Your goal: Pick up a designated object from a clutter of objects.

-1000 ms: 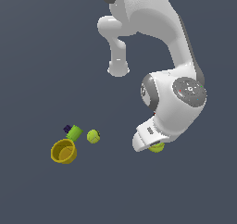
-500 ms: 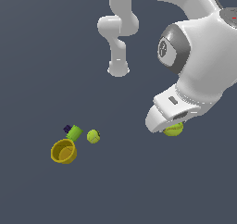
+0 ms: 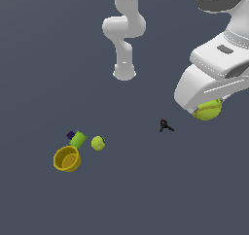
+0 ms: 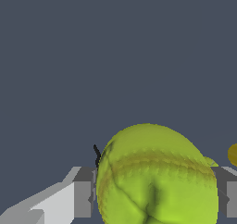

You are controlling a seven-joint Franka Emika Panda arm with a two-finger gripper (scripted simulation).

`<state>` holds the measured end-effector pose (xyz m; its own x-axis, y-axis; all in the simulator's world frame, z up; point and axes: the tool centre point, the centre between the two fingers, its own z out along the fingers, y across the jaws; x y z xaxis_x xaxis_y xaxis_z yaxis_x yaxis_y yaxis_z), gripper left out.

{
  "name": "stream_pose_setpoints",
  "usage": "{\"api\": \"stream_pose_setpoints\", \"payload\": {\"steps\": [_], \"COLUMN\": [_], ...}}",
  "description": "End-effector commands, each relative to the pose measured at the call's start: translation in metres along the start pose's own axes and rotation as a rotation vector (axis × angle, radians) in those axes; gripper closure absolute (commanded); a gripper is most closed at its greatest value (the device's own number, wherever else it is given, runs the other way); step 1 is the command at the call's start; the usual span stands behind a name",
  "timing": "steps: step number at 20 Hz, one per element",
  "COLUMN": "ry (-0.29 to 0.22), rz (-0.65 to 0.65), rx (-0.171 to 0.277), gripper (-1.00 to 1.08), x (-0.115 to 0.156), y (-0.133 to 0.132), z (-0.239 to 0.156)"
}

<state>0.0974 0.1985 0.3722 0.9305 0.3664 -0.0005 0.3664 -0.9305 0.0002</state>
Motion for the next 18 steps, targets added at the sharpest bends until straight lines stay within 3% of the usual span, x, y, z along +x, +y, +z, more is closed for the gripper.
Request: {"api": "stream_pose_setpoints", "payload": {"steps": [1, 9, 18], "ry": [0.000, 0.000, 0.000], "rz": [0.000, 0.001, 0.001], "rx": [0.000, 0.000, 0.000], "gripper": [1.08, 1.08, 1.08], "x": [0.000, 0.002, 0.003], "y": [-0.006, -0.016, -0.019], "z": [-0.023, -0.065, -0.078]}}
